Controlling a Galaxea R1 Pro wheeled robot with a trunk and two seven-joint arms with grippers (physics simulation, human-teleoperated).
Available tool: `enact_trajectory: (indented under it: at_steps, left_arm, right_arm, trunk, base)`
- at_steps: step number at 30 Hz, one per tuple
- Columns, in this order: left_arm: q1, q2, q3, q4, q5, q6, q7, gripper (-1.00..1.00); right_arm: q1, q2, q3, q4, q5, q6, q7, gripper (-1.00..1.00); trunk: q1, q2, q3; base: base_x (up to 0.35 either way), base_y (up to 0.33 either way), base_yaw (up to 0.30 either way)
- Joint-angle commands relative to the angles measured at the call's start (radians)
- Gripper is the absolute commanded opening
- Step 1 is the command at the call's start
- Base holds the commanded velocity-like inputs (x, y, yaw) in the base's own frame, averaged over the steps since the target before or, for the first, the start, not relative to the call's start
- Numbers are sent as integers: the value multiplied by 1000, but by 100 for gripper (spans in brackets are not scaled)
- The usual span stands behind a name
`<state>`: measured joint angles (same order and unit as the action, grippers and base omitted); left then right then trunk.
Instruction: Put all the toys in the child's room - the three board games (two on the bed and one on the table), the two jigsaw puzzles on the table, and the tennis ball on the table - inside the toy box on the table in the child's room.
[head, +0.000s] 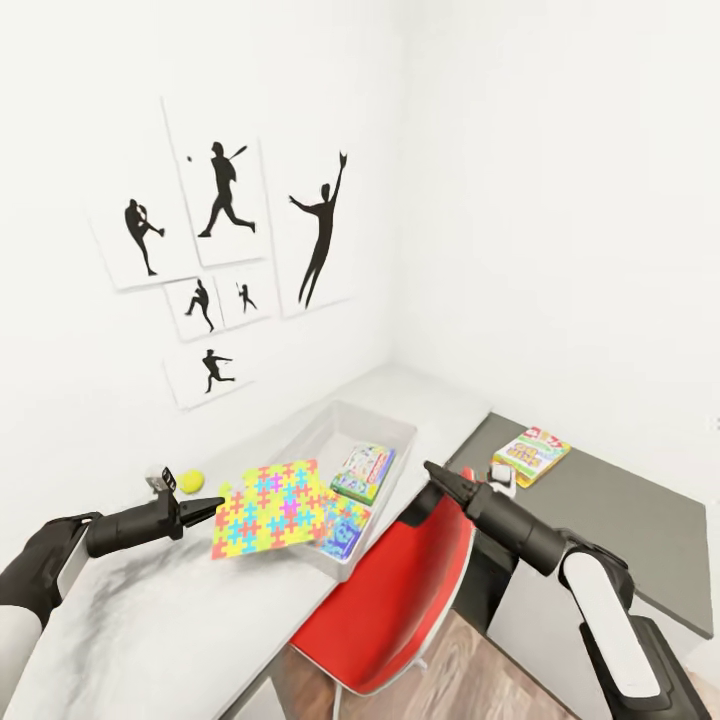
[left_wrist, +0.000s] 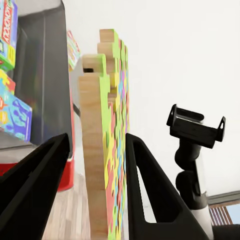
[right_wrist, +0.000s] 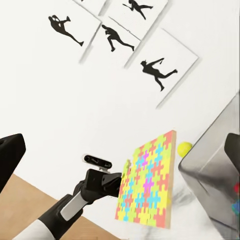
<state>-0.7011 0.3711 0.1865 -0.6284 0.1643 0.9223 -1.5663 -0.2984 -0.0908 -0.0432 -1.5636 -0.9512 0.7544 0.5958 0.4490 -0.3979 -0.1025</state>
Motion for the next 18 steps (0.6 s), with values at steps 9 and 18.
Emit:
enact_trajectory:
  at_steps: [9,18]
  left_arm:
    - [0,0,-1,-1,0,10,-5,-100]
    - [-1,1,3,-43,-3,14,-5,-100]
  right_arm:
    - [-1,-6,-33,1,-3,-2,1,100]
    - [-1,-6,-33,0,-3,-3,1,100]
  trunk:
    - [1,-2,6]
    - [1,-2,9]
  base:
    - [98,-107,-187]
    - [3,-3,-61]
